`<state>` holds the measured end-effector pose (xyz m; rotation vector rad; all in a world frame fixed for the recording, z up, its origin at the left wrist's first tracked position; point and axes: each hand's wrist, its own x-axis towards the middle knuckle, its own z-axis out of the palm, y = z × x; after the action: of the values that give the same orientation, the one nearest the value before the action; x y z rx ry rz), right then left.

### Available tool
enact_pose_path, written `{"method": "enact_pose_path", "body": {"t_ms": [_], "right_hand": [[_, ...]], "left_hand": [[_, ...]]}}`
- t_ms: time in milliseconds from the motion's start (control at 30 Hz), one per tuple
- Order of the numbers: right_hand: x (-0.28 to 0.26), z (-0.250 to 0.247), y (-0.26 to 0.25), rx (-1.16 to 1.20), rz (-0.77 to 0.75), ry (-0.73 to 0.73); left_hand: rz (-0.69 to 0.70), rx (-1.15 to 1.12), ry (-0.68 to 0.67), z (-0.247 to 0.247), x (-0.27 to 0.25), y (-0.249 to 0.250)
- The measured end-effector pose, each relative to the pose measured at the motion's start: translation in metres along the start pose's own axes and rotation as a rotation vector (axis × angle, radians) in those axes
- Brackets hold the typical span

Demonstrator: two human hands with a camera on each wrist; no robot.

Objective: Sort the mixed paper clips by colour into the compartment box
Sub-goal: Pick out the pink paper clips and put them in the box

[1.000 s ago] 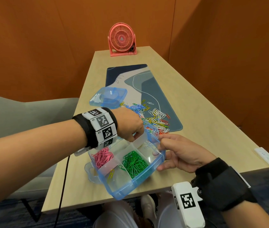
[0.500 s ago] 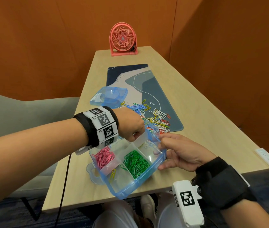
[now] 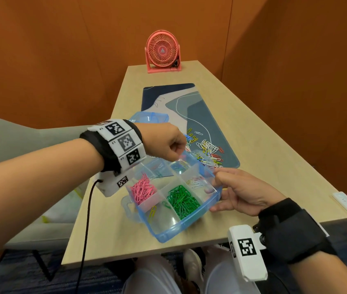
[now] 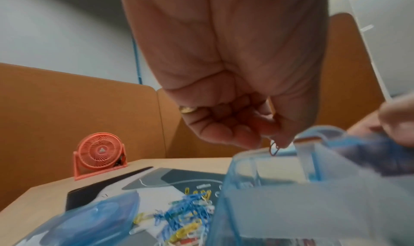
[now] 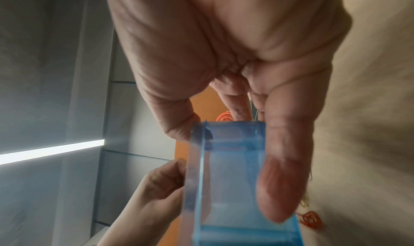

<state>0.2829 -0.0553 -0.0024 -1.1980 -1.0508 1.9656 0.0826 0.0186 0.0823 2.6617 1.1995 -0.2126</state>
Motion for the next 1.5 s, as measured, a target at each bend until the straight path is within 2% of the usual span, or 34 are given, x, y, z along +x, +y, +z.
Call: {"method": "enact_pose_path", "body": {"t_ms": [100, 267, 433, 700, 933, 1133, 1267, 1367, 1500], "right_hand": [[-0.002, -0.005, -0.001, 0.013, -0.035, 0.031], [-0.005, -0.012, -0.004, 0.062, -0.051, 0.139], [-0.011, -0.014, -0.007, 0.095, -0.065, 0.145], [-0.015, -0.014, -0.009, 0.112, -0.074, 0.174], [-0.01, -0.016, -0.004, 0.165, -0.107, 0.186], [-0.006, -0.012, -0.005, 0.234, -0.142, 0.172], [-0.004, -0.015, -0.008, 0.238, -0.135, 0.166], [0.001, -0.015, -0.01, 0.219, -0.132, 0.16], [0.009, -0.011, -0.013, 0.211, -0.138, 0.14]], "left_hand": [[-0.045, -0.008, 0.06, -0.012, -0.014, -0.004], [-0.157, 0.115, -0.05, -0.011, -0.032, -0.008], [-0.184, 0.173, -0.104, 0.009, -0.033, -0.009], [-0.085, 0.041, 0.018, 0.007, -0.034, -0.006], [0.012, 0.121, 0.063, 0.025, -0.036, 0.004], [-0.085, 0.091, 0.152, 0.03, -0.025, 0.002], [-0.092, 0.216, 0.197, 0.029, -0.019, 0.0], [-0.085, 0.247, 0.115, 0.031, -0.016, 0.007], [-0.09, 0.18, -0.013, 0.043, -0.008, 0.016]]}}
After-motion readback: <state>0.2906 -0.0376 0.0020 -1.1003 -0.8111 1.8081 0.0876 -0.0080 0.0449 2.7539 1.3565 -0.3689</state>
